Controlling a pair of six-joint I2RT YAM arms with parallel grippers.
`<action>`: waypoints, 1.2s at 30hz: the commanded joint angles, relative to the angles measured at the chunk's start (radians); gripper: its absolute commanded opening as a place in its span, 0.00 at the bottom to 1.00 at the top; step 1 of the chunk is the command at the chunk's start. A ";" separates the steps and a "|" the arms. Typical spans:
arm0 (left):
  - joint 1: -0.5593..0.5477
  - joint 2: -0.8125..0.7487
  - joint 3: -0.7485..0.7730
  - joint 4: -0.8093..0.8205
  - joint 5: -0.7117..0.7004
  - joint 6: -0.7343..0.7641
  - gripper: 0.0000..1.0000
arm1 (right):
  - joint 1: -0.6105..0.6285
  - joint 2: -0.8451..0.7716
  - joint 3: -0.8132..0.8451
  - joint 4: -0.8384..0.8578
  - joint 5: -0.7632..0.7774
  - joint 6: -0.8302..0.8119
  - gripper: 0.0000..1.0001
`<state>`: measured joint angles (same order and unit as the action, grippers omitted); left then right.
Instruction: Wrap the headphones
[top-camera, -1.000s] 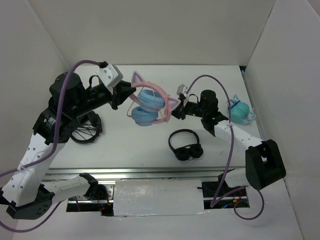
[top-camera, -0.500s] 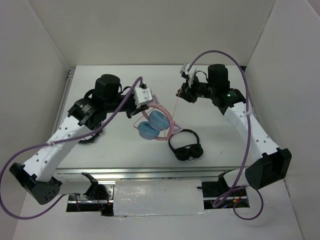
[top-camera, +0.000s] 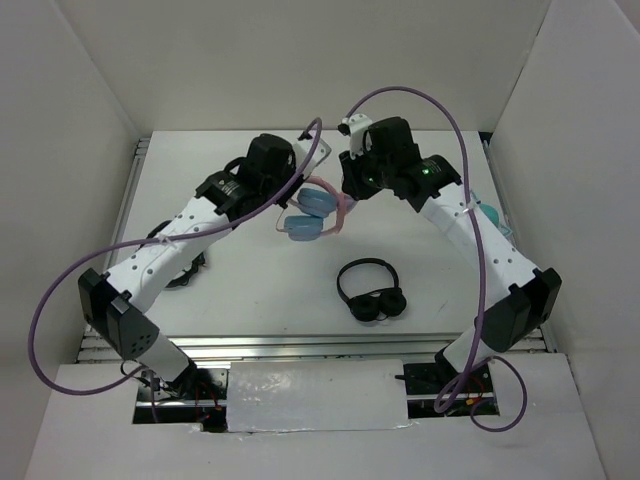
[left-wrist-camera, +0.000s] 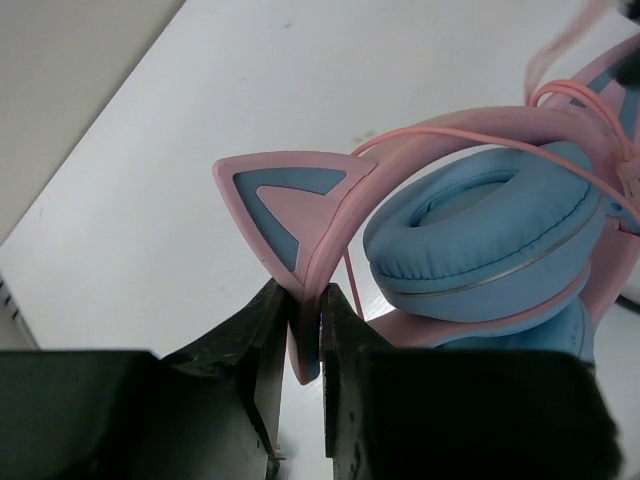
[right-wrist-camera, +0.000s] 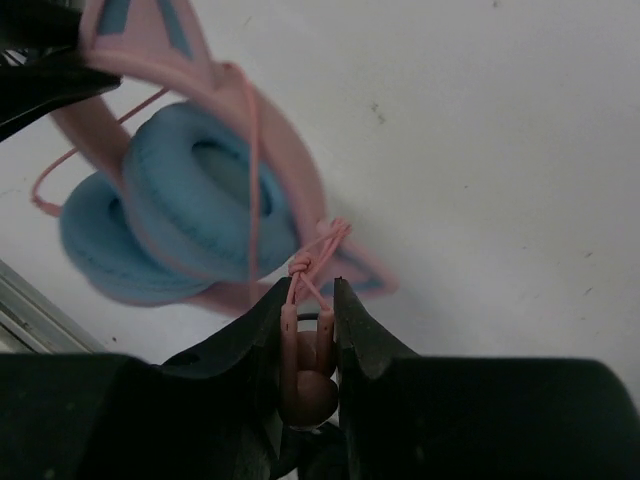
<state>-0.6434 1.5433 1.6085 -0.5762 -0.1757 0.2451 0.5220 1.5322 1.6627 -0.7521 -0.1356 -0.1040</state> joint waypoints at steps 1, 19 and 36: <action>0.001 0.052 0.088 0.095 -0.275 -0.173 0.00 | 0.050 -0.004 0.071 -0.019 0.129 0.180 0.00; 0.119 0.051 0.119 0.194 -0.195 -0.467 0.00 | 0.136 -0.046 -0.124 0.105 -0.027 0.247 0.00; 0.280 -0.199 -0.102 0.369 0.384 -0.503 0.00 | 0.050 -0.311 -0.595 0.545 -0.104 0.201 0.31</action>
<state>-0.3794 1.4021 1.4998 -0.4088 0.0902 -0.1909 0.5846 1.2629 1.1107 -0.3248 -0.2234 0.1234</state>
